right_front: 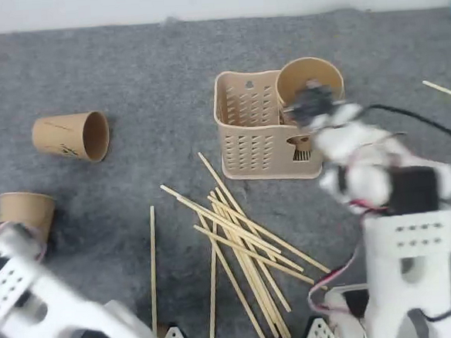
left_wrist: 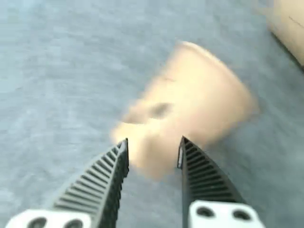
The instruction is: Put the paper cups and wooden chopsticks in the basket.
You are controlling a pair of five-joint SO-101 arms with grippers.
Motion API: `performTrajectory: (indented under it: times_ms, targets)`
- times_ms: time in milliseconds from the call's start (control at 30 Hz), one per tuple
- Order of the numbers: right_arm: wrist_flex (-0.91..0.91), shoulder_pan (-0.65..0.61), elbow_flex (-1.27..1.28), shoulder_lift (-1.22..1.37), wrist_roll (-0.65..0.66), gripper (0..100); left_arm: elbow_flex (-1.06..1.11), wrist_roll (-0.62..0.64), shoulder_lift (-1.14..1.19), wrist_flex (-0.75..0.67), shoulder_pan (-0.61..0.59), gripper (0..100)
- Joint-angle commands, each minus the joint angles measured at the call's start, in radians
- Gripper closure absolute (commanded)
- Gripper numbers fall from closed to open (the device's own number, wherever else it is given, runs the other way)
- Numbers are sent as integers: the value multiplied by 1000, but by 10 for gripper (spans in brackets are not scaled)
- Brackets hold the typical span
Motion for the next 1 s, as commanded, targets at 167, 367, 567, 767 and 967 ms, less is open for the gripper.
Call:
performTrajectory:
  times_ms: [167,367,567,767,967]
  targets:
    - [-13,-455,-6,99,-32,931,-10,-23,-23,-218,-282,834]
    - [-124,-579,-5,191,-26,927,25,-21,-17,-410,-362,834]
    - [-229,-618,-11,367,-35,868,71,-20,103,-606,-371,834]
    - [-421,-636,-12,489,-143,865,19,-20,272,-704,-388,834]
    - [-564,-702,-6,598,-281,864,-88,-20,373,-703,-427,834]
